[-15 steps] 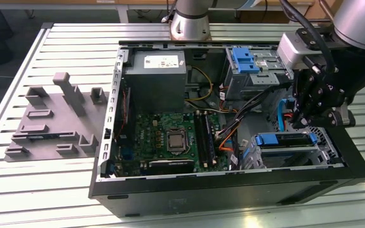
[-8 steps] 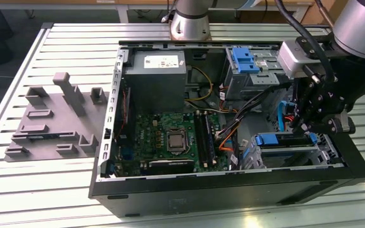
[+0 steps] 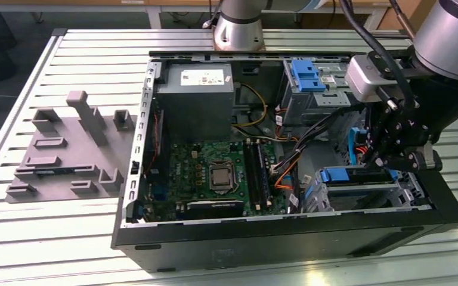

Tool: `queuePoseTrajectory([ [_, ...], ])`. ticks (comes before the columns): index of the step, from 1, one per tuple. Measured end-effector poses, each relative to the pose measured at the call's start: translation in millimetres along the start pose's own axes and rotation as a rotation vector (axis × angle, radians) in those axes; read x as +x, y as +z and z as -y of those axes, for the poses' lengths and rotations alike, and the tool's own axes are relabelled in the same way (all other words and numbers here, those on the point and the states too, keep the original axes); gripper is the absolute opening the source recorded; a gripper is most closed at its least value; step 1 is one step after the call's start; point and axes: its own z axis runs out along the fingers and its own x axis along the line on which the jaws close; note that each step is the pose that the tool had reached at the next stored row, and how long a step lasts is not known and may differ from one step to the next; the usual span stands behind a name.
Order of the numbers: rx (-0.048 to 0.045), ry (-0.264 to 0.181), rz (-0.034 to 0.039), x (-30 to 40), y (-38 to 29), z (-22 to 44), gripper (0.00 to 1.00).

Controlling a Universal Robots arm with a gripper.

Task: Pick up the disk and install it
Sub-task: 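Insert the first disk wire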

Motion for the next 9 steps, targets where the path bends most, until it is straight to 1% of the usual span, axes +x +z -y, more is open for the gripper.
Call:
queuePoseTrajectory([
  [9,0.0,0.0,-0.0001,0.7,1.3,-0.1,0.16],
])
